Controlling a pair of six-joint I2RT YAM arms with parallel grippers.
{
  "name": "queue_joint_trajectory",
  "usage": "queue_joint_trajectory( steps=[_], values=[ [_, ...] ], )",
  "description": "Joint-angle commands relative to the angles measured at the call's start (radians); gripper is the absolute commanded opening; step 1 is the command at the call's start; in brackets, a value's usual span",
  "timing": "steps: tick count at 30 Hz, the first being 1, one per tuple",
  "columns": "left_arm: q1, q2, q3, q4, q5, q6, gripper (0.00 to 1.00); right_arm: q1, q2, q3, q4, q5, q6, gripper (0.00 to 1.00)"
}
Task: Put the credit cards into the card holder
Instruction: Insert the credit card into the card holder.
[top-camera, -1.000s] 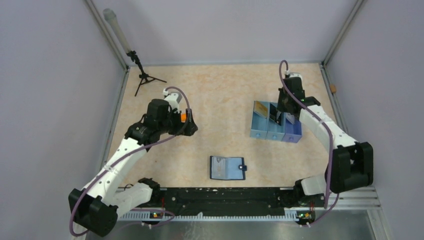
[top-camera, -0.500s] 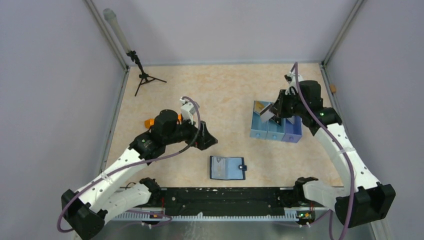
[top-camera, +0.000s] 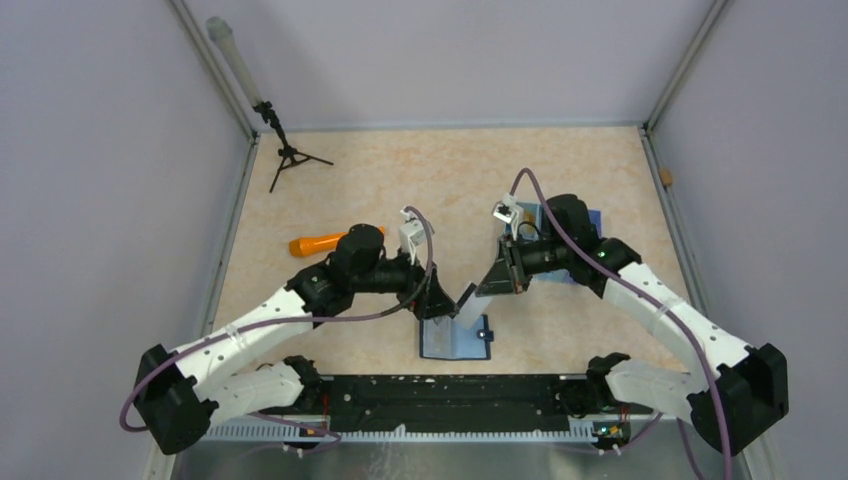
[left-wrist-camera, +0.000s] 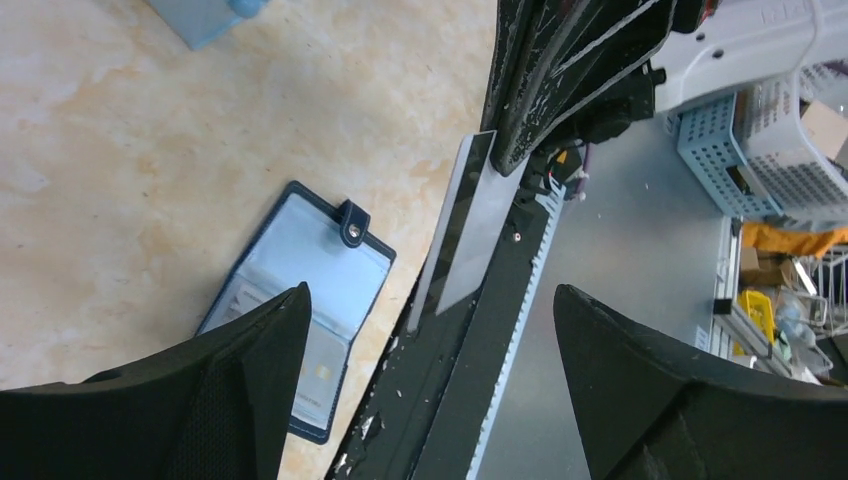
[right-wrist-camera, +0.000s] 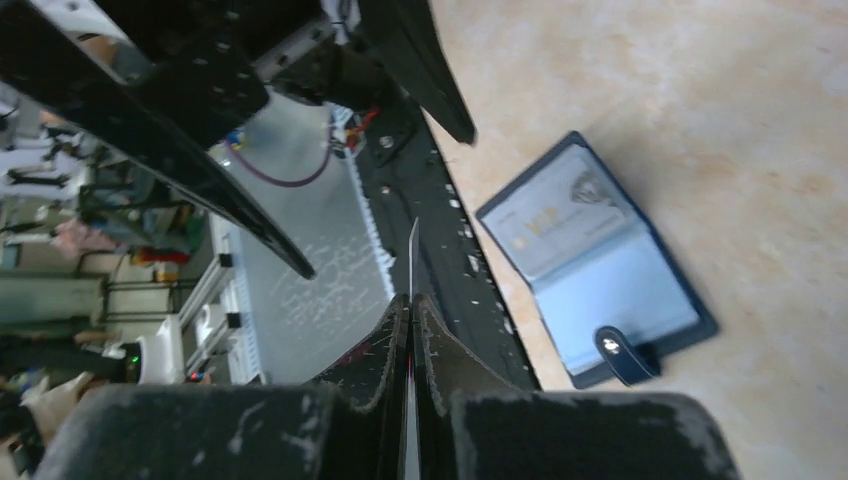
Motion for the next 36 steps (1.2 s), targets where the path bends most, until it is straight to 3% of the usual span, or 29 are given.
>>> queue_joint_trajectory(
  steps=[1, 11, 13, 14, 17, 18, 20, 28, 36],
  values=[
    [-0.037, 0.014, -0.017, 0.034, 0.067, 0.018, 0.87, 0.048, 0.029, 0.001, 0.183, -0.166, 0.055, 0.0],
    [-0.068, 0.034, -0.074, 0.17, 0.169, -0.09, 0.23, 0.095, 0.105, 0.028, 0.168, -0.14, 0.025, 0.0],
    [-0.071, 0.038, -0.099, 0.221, 0.181, -0.13, 0.01, 0.096, 0.108, 0.027, 0.157, -0.113, 0.027, 0.0],
    [-0.072, 0.041, -0.113, 0.238, 0.173, -0.156, 0.0, 0.097, 0.109, 0.027, 0.147, -0.085, 0.031, 0.0],
    [-0.072, 0.045, -0.173, 0.274, 0.109, -0.23, 0.0, 0.098, 0.09, 0.006, 0.117, 0.046, 0.058, 0.44],
    [-0.072, 0.043, -0.194, 0.276, 0.082, -0.254, 0.0, 0.099, 0.071, -0.016, 0.126, 0.109, 0.078, 0.55],
    [-0.073, 0.039, -0.251, 0.293, -0.007, -0.32, 0.0, 0.101, 0.017, -0.075, 0.155, 0.23, 0.121, 0.65],
    [-0.112, 0.03, -0.416, 0.449, -0.254, -0.578, 0.0, 0.223, -0.172, -0.305, 0.173, 0.752, 0.378, 0.7],
    [-0.188, 0.061, -0.447, 0.429, -0.416, -0.679, 0.0, 0.429, -0.201, -0.447, 0.215, 1.011, 0.611, 0.7]
  ],
)
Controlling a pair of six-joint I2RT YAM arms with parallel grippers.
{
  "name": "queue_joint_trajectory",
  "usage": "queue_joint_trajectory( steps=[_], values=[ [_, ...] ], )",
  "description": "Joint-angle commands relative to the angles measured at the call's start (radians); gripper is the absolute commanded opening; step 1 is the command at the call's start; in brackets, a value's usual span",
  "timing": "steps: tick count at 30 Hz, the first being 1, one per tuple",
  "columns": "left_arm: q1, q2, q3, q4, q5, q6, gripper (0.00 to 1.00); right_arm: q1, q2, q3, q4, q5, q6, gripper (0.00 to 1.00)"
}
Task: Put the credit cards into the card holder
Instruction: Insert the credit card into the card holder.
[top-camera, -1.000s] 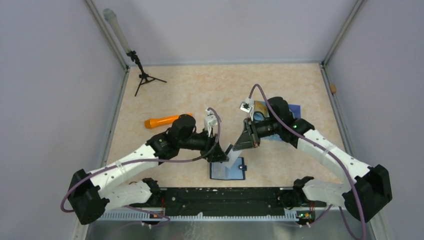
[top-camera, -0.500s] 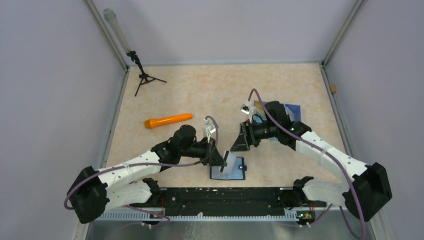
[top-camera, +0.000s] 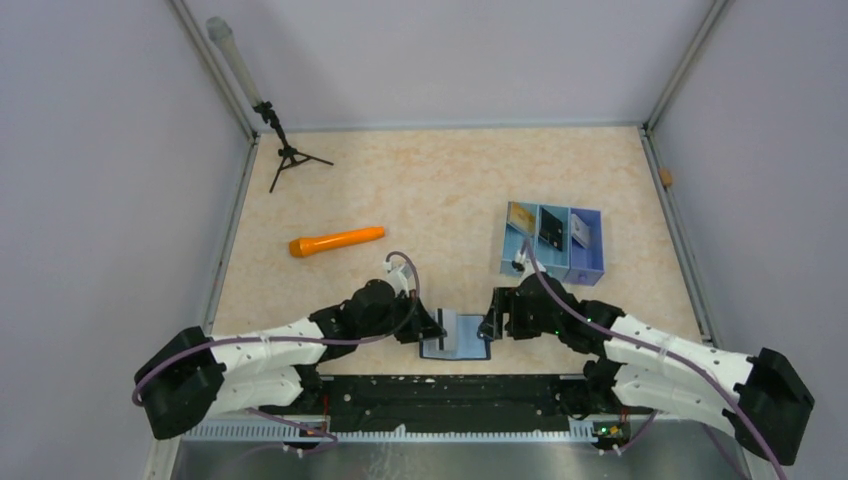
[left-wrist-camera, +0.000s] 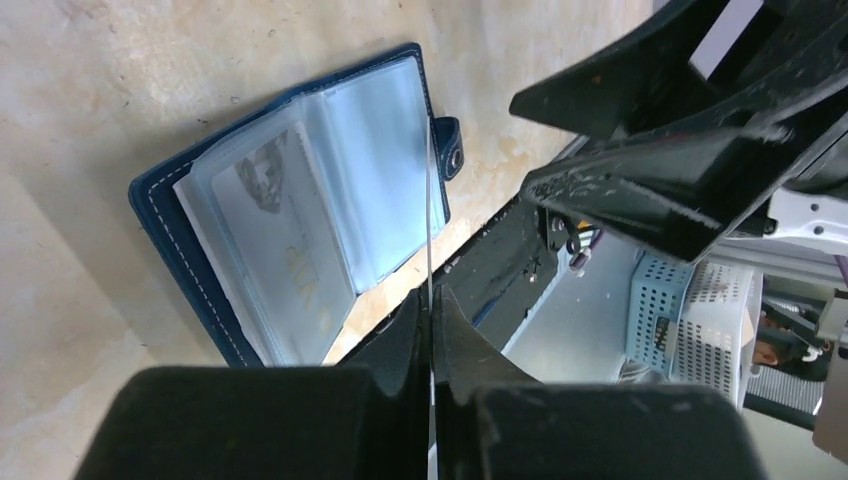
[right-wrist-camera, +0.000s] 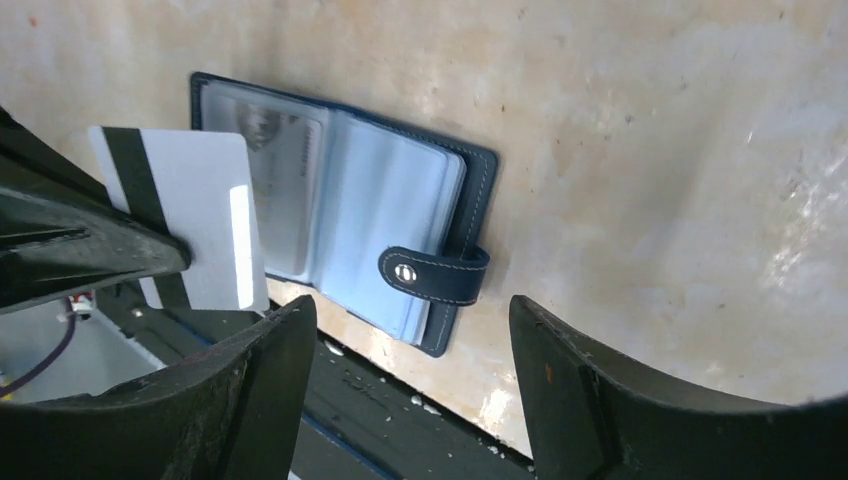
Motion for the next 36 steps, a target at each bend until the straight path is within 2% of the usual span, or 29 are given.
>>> queue_joint_trajectory(
  steps=[1, 7, 13, 19, 27, 36],
  values=[
    [-0.034, 0.03, -0.016, 0.051, -0.121, -0.077, 0.0, 0.113, 0.013, -0.018, 0.058, 0.227, 0.156, 0.7],
    [-0.047, 0.049, -0.023, 0.029, -0.141, -0.091, 0.0, 0.217, 0.15, -0.003, 0.109, 0.305, 0.218, 0.7],
    [-0.047, 0.08, -0.039, 0.064, -0.123, -0.083, 0.0, 0.267, 0.267, 0.048, 0.021, 0.423, 0.273, 0.67],
    [-0.047, 0.124, -0.046, 0.109, -0.095, -0.077, 0.0, 0.269, 0.326, 0.052, 0.0, 0.444, 0.292, 0.46],
    [-0.047, 0.14, -0.072, 0.163, -0.089, -0.092, 0.0, 0.274, 0.369, 0.043, -0.022, 0.459, 0.311, 0.24],
    [-0.047, 0.132, -0.098, 0.194, -0.094, -0.142, 0.0, 0.274, 0.418, 0.04, -0.027, 0.459, 0.325, 0.09]
  ],
)
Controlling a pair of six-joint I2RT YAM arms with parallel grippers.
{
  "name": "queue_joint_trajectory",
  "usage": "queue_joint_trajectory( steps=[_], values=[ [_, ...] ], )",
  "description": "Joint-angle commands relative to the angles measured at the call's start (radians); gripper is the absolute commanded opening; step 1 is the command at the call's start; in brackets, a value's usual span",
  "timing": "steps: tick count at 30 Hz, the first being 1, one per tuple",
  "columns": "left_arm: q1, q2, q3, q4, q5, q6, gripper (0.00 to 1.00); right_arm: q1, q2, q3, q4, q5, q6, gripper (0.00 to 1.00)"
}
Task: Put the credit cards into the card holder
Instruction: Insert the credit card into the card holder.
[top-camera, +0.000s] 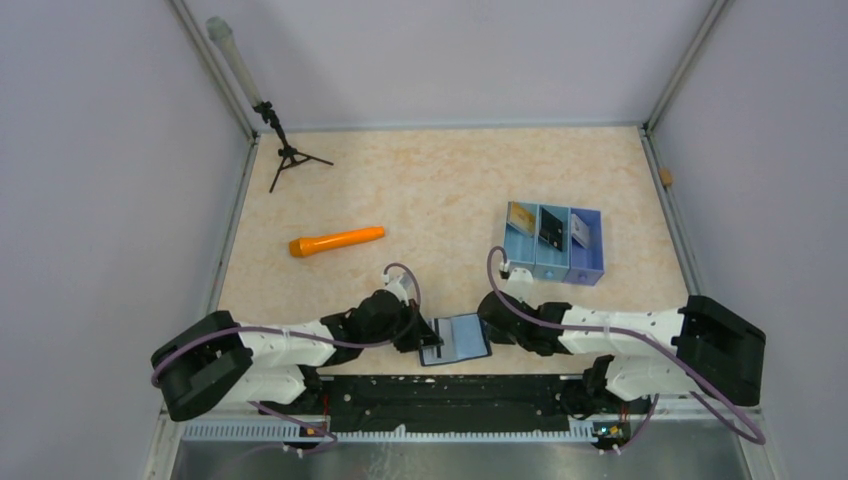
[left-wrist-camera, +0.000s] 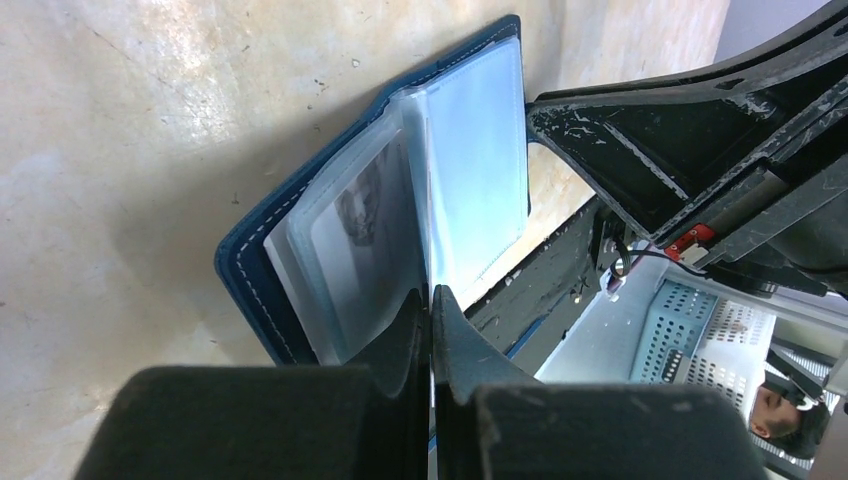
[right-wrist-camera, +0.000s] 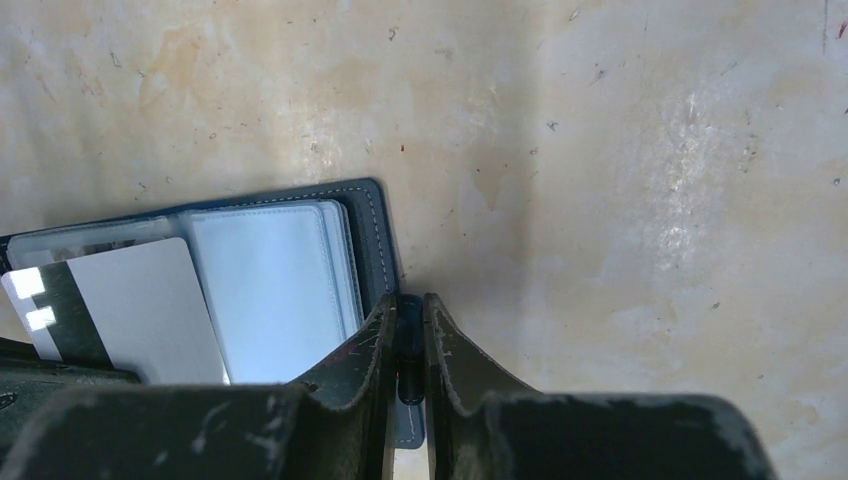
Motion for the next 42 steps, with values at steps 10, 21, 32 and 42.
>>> queue_joint_trajectory(
  steps=[10, 21, 32, 42],
  values=[
    [-0.005, -0.088, -0.096, 0.083, -0.04, -0.164, 0.0, 0.014, 0.068, -0.016, -0.068, 0.0, 0.028, 0.0],
    [-0.005, -0.085, -0.116, 0.155, -0.039, -0.222, 0.0, 0.022, 0.084, -0.006, -0.072, 0.005, 0.031, 0.0],
    [-0.004, 0.052, -0.12, 0.275, 0.004, -0.213, 0.0, 0.024, 0.087, -0.005, -0.072, 0.003, 0.032, 0.0],
    [-0.005, 0.102, -0.127, 0.314, -0.002, -0.209, 0.0, 0.027, 0.097, 0.002, -0.072, 0.001, 0.033, 0.0]
  ],
)
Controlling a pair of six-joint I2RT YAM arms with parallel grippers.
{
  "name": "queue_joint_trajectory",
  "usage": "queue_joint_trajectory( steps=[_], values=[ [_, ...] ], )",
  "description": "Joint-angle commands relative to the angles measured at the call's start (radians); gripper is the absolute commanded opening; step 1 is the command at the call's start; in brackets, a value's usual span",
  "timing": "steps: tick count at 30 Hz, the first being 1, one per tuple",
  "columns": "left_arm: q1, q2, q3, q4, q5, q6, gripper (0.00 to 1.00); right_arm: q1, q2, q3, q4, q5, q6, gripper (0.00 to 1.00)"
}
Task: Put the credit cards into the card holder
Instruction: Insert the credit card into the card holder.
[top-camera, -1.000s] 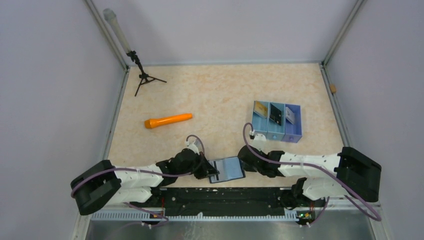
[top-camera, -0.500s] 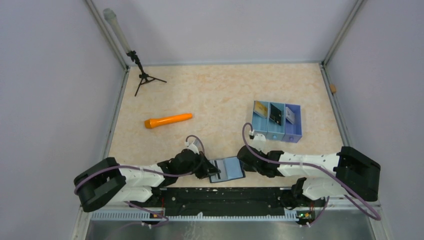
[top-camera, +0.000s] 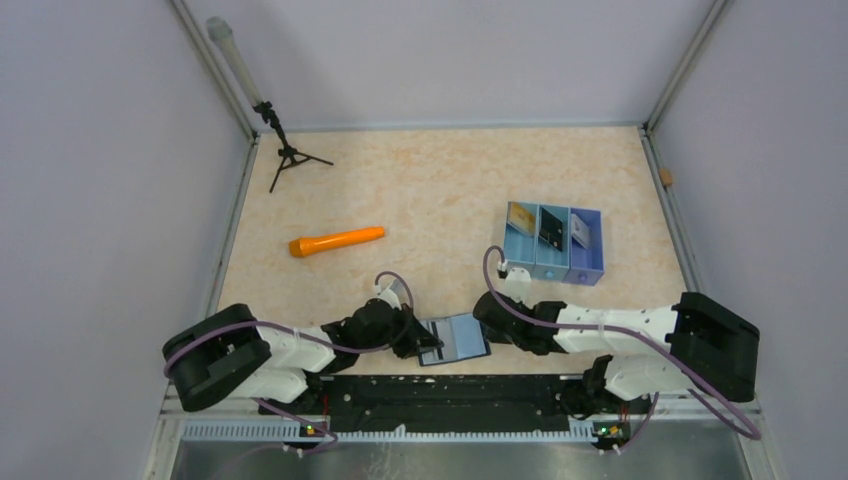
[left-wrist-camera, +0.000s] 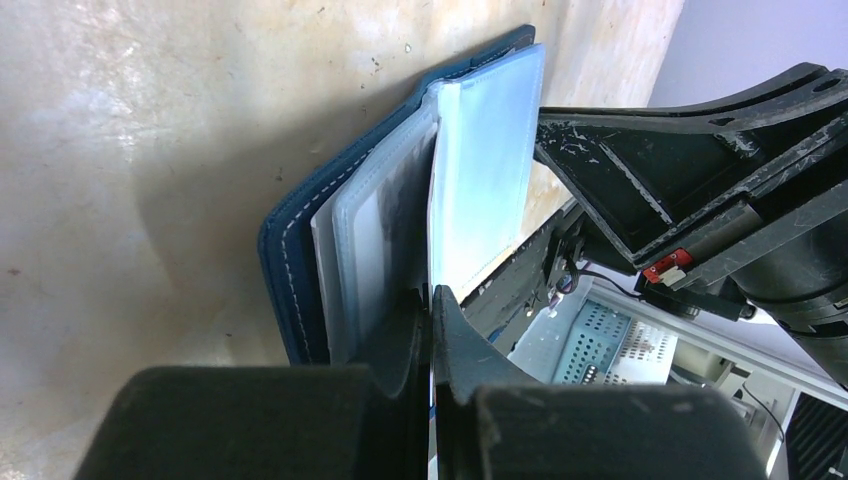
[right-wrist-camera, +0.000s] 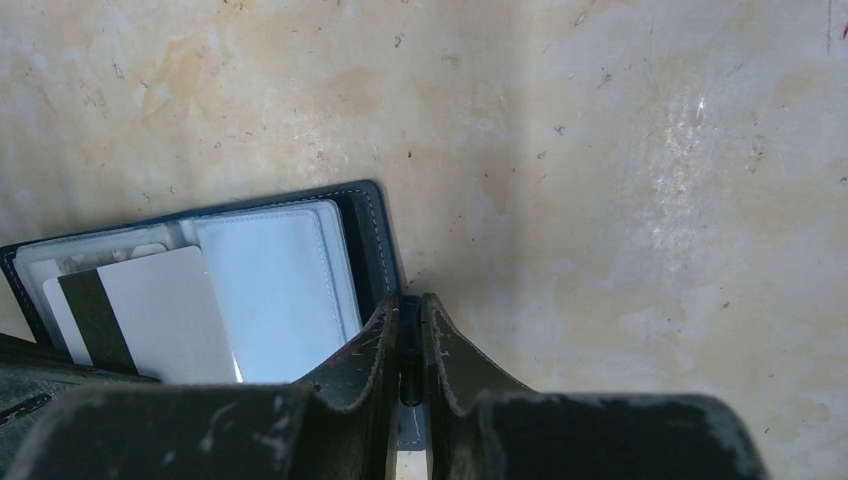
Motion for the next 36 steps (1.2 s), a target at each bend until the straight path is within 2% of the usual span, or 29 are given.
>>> queue_joint_trajectory(
  steps=[1, 19, 28, 36],
  values=[
    [-0.003, 0.035, -0.013, 0.07, 0.003, -0.002, 0.0, 0.015, 0.057, -0.025, -0.06, -0.022, 0.004, 0.0],
    [-0.005, 0.102, -0.019, 0.138, -0.003, 0.021, 0.0, 0.017, 0.066, -0.019, -0.059, -0.025, 0.002, 0.0],
    [-0.005, 0.09, -0.001, 0.064, -0.033, 0.085, 0.0, 0.019, 0.063, -0.021, -0.058, -0.026, 0.004, 0.0],
    [-0.005, 0.009, 0.047, -0.125, -0.11, 0.195, 0.0, 0.02, 0.06, -0.023, -0.062, -0.025, 0.006, 0.0]
  ],
)
